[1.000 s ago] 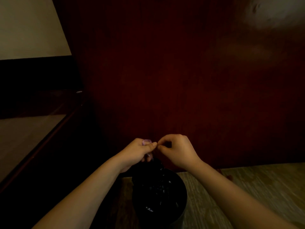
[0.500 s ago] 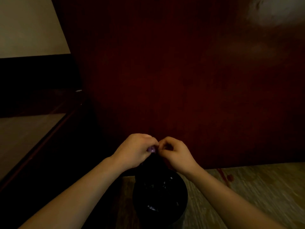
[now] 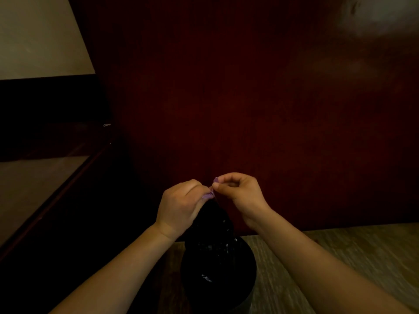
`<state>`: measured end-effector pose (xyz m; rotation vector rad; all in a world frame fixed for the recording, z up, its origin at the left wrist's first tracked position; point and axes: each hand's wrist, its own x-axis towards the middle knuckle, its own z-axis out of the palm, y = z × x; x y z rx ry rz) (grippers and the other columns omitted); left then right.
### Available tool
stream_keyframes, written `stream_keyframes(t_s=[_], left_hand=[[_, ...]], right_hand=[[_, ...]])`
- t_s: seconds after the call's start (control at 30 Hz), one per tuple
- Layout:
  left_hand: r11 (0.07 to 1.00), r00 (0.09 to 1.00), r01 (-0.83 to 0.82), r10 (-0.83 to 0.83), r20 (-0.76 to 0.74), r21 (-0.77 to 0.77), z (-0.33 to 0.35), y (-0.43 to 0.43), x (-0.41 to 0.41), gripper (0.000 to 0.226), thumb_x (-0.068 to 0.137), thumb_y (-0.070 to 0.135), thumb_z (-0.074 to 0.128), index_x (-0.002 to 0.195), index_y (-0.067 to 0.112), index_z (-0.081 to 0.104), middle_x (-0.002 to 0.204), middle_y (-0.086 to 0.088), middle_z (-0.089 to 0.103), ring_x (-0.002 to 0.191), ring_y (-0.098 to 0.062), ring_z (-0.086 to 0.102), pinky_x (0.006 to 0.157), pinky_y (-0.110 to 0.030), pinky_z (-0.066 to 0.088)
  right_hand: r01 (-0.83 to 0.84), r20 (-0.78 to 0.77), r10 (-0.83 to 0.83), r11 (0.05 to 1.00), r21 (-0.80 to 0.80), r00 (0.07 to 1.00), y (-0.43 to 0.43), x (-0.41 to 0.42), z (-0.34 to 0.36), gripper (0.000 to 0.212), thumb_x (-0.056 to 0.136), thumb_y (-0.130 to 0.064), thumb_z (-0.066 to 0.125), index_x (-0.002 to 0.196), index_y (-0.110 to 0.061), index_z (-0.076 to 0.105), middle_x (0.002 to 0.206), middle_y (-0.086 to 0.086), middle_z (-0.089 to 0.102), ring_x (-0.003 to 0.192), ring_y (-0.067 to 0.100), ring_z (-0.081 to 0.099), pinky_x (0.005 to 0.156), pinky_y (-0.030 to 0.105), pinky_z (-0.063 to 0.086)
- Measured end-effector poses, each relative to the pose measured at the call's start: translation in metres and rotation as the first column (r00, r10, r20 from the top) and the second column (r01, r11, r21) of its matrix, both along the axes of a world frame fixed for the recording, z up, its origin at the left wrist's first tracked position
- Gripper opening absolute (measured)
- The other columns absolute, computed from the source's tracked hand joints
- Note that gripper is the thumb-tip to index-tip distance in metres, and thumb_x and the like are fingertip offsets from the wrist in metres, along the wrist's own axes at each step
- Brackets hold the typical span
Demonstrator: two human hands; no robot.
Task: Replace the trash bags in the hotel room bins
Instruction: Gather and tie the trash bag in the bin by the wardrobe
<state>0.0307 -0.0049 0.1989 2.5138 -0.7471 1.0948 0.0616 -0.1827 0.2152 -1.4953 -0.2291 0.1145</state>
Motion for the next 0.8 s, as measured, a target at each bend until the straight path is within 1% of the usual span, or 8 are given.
stream_keyframes(t_s=[0.17, 0.27, 0.37, 0.43, 0.53, 0.63, 0.7, 0.8], left_hand=[[0.949, 0.993, -0.017, -0.020, -0.115, -0.316, -0.007, -0.009, -0.008, 0.022, 0.089, 0.033, 0.064, 0.094, 0.015, 0.077, 0.087, 0.007, 0.072, 0.079, -0.004, 0.067, 0.065, -0.030, 0.056], [0.928, 0.998, -0.041, 0.020, -0.061, -0.370, -0.018, -0.014, -0.019, 0.019, 0.087, 0.030, 0.068, 0.090, 0.014, 0.078, 0.084, 0.006, 0.068, 0.073, -0.008, 0.063, 0.058, -0.030, 0.054], [0.959, 0.999, -0.030, 0.032, 0.003, -0.282, -0.039, -0.015, -0.037, 0.013, 0.086, 0.024, 0.071, 0.086, 0.012, 0.077, 0.080, 0.004, 0.065, 0.070, -0.013, 0.058, 0.055, -0.029, 0.049], [0.982, 0.999, -0.022, 0.012, -0.051, -0.187, -0.063, -0.007, -0.051, 0.015, 0.089, 0.026, 0.067, 0.082, 0.014, 0.073, 0.078, 0.006, 0.062, 0.070, -0.012, 0.056, 0.054, -0.030, 0.046], [0.997, 0.984, 0.000, 0.015, -0.178, 0.082, -0.108, 0.011, -0.068, 0.015, 0.092, 0.026, 0.062, 0.082, 0.019, 0.069, 0.076, 0.007, 0.057, 0.071, -0.013, 0.053, 0.053, -0.034, 0.047], [0.967, 0.971, -0.012, 0.072, -0.228, 0.255, -0.125, 0.023, -0.069, 0.020, 0.091, 0.025, 0.056, 0.076, 0.021, 0.068, 0.073, 0.008, 0.053, 0.072, -0.010, 0.046, 0.056, -0.025, 0.042], [0.953, 0.962, -0.014, 0.095, -0.255, 0.302, -0.124, 0.025, -0.064, 0.024, 0.091, 0.027, 0.053, 0.072, 0.023, 0.066, 0.072, 0.009, 0.052, 0.071, -0.009, 0.045, 0.058, -0.023, 0.036], [0.970, 0.907, -0.083, 0.168, -0.387, 0.227, -0.123, 0.024, -0.056, 0.022, 0.092, 0.032, 0.051, 0.076, 0.025, 0.066, 0.078, 0.013, 0.054, 0.075, -0.006, 0.050, 0.058, -0.023, 0.045]], right_hand=[[0.048, -0.131, -0.035, 0.994, 0.098, 0.991, -0.009, 0.002, -0.004, 0.003, 0.088, -0.007, 0.070, 0.086, -0.010, 0.070, 0.088, 0.007, 0.078, 0.077, 0.013, 0.070, 0.067, 0.026, 0.050], [0.099, -0.208, -0.065, 0.982, 0.158, 0.976, -0.015, 0.005, -0.008, 0.006, 0.090, -0.005, 0.066, 0.086, -0.009, 0.068, 0.094, 0.008, 0.078, 0.082, 0.018, 0.068, 0.071, 0.033, 0.050], [0.164, -0.304, -0.092, 0.961, 0.221, 0.948, -0.024, 0.011, -0.013, 0.011, 0.092, -0.003, 0.062, 0.084, -0.009, 0.064, 0.087, 0.012, 0.078, 0.071, 0.018, 0.070, 0.063, 0.030, 0.054], [0.283, -0.372, -0.182, 0.929, 0.237, 0.910, -0.036, 0.018, -0.019, 0.013, 0.093, 0.000, 0.059, 0.083, -0.008, 0.062, 0.077, 0.012, 0.076, 0.063, 0.017, 0.069, 0.055, 0.028, 0.057], [0.420, -0.393, -0.331, 0.893, 0.163, 0.858, -0.058, 0.026, -0.034, 0.012, 0.095, 0.001, 0.058, 0.085, -0.005, 0.060, 0.074, 0.013, 0.070, 0.061, 0.018, 0.069, 0.052, 0.027, 0.058], [0.484, -0.385, -0.409, 0.867, 0.121, 0.827, -0.067, 0.026, -0.051, 0.011, 0.095, 0.001, 0.059, 0.086, -0.005, 0.060, 0.075, 0.014, 0.069, 0.058, 0.016, 0.070, 0.053, 0.027, 0.059], [0.529, -0.414, -0.435, 0.837, 0.142, 0.800, -0.068, 0.025, -0.059, 0.011, 0.096, -0.002, 0.058, 0.086, -0.006, 0.058, 0.077, 0.014, 0.068, 0.061, 0.019, 0.070, 0.052, 0.029, 0.059], [0.485, -0.437, -0.392, 0.867, 0.120, 0.810, -0.070, 0.023, -0.063, 0.007, 0.099, -0.005, 0.053, 0.093, -0.007, 0.054, 0.081, 0.013, 0.065, 0.073, 0.028, 0.073, 0.056, 0.035, 0.059]])
